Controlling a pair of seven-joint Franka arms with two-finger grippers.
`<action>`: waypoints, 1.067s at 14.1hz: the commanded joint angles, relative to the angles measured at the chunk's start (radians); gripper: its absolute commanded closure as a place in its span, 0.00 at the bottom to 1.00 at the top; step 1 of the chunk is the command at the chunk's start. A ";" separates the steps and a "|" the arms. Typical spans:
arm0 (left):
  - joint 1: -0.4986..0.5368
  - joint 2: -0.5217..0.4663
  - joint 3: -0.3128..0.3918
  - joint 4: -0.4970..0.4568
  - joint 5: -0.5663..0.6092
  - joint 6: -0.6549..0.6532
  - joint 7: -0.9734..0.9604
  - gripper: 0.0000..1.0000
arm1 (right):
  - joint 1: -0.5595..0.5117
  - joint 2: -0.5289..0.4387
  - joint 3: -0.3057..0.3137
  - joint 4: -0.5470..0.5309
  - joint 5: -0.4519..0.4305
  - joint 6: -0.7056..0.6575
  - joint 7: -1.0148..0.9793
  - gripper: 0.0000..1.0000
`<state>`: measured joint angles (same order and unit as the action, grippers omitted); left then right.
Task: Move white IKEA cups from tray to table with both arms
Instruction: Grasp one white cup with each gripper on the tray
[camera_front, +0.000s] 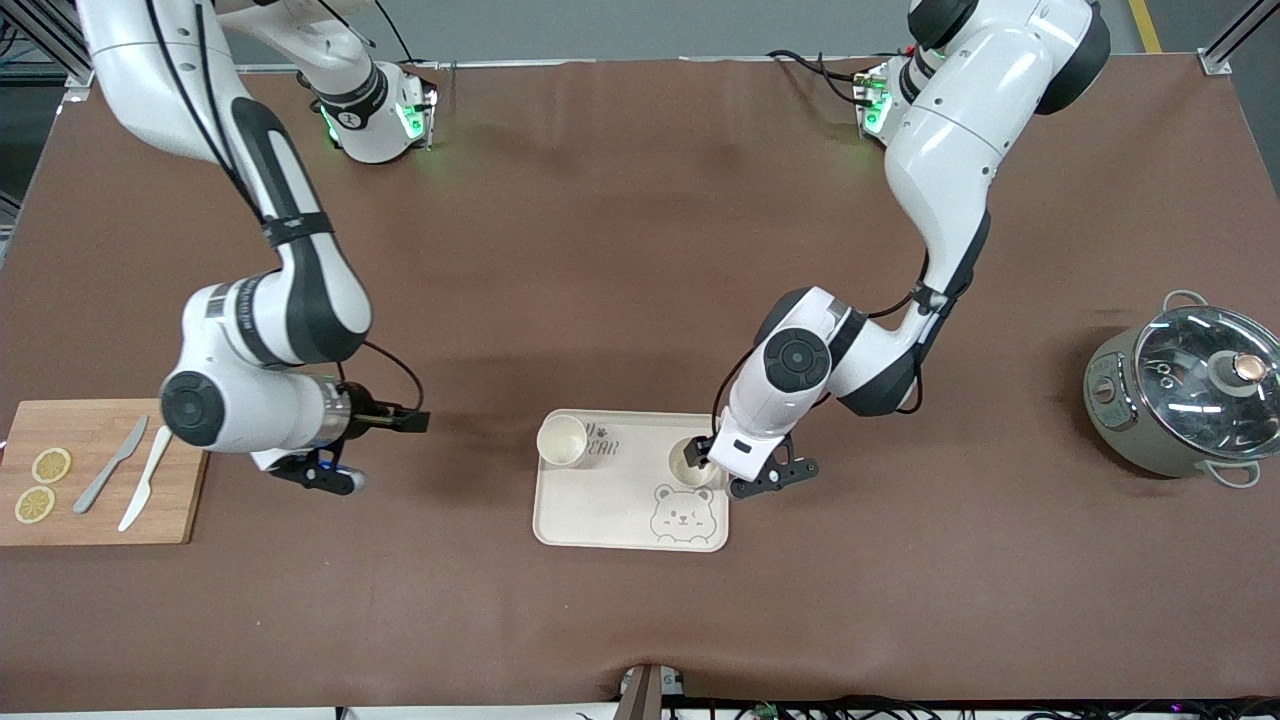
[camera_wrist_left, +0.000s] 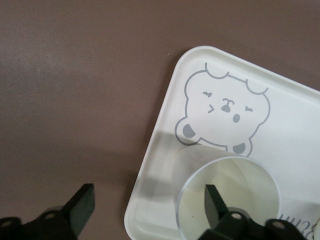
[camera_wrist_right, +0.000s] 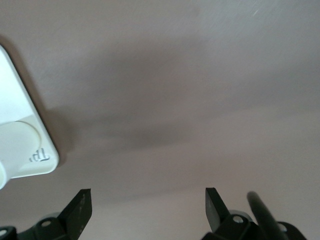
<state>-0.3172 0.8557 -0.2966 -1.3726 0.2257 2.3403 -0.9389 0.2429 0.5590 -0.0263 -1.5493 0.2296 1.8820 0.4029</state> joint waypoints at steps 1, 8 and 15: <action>-0.017 0.005 0.011 0.021 0.027 0.004 -0.034 0.67 | 0.045 0.022 -0.009 0.011 0.014 0.035 0.134 0.00; -0.036 -0.010 0.014 0.021 0.037 -0.004 -0.031 1.00 | 0.214 0.067 -0.009 0.000 0.013 0.184 0.561 0.00; -0.011 -0.145 0.014 0.029 0.098 -0.208 0.011 1.00 | 0.279 0.099 -0.009 -0.063 0.014 0.446 0.735 0.06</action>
<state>-0.3294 0.7839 -0.2931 -1.3271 0.2958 2.2049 -0.9349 0.5170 0.6558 -0.0256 -1.5744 0.2304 2.2566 1.1224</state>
